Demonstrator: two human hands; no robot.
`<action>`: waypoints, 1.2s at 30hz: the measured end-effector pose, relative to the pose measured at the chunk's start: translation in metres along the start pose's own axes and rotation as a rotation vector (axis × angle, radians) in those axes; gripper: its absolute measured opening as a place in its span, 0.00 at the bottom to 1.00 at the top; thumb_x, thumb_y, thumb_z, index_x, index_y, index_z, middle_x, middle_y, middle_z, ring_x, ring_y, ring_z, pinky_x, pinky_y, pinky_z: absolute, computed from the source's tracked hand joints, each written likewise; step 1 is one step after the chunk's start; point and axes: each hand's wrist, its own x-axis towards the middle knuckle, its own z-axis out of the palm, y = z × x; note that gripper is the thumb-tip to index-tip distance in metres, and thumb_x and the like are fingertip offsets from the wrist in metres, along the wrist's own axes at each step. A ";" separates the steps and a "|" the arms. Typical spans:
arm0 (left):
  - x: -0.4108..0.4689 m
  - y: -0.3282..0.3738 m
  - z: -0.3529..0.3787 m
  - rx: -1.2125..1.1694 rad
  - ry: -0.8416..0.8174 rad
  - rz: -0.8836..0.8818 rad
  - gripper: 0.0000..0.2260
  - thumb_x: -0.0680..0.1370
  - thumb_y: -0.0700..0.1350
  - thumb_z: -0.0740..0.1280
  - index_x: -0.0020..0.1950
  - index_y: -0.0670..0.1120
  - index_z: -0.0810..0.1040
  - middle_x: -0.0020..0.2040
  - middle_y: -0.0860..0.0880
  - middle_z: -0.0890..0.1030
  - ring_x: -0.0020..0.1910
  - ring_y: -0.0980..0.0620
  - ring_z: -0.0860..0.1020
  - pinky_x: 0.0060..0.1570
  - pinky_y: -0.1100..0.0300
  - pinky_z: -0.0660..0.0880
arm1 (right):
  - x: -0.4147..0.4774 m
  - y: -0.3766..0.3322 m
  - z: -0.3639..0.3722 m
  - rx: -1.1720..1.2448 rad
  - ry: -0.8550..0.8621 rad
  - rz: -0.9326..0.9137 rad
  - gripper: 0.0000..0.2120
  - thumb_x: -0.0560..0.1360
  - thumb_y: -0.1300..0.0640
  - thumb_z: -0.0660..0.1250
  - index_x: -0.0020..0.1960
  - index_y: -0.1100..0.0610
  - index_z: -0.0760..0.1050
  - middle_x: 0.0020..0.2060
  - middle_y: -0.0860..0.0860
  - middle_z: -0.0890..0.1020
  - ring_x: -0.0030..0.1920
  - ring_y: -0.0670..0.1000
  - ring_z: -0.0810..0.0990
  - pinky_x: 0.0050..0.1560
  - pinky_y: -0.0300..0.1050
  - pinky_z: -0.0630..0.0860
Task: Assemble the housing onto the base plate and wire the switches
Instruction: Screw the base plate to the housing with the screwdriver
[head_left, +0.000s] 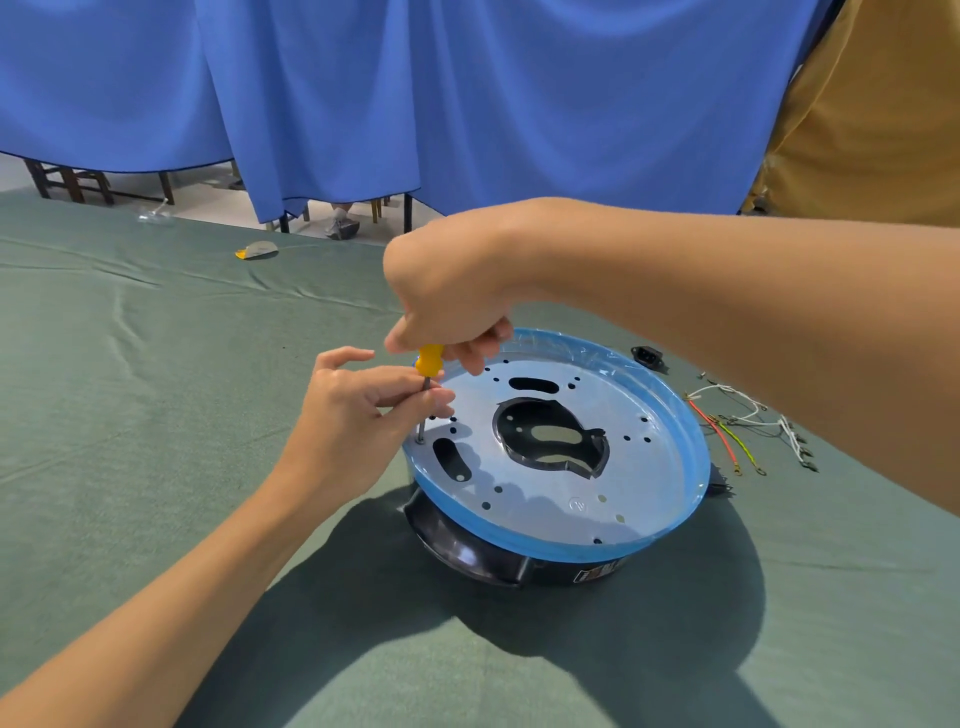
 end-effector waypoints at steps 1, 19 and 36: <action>0.000 0.000 0.000 -0.021 -0.024 -0.007 0.05 0.76 0.41 0.71 0.44 0.43 0.87 0.40 0.70 0.82 0.48 0.75 0.76 0.64 0.60 0.60 | -0.002 0.000 -0.002 0.014 -0.010 -0.002 0.20 0.79 0.46 0.62 0.34 0.57 0.76 0.21 0.46 0.80 0.21 0.46 0.77 0.33 0.38 0.76; 0.005 -0.002 -0.004 -0.057 -0.125 -0.015 0.08 0.79 0.42 0.67 0.48 0.46 0.86 0.41 0.62 0.84 0.50 0.70 0.79 0.68 0.63 0.59 | -0.001 0.001 -0.005 -0.133 0.055 -0.120 0.09 0.71 0.48 0.73 0.42 0.53 0.81 0.31 0.47 0.83 0.36 0.50 0.83 0.29 0.37 0.72; -0.002 0.010 -0.009 0.084 0.076 0.053 0.20 0.79 0.55 0.58 0.49 0.45 0.85 0.50 0.58 0.82 0.51 0.59 0.79 0.59 0.50 0.66 | -0.057 0.076 0.033 0.274 0.337 0.230 0.28 0.80 0.43 0.59 0.27 0.57 0.74 0.17 0.44 0.74 0.21 0.40 0.72 0.30 0.42 0.65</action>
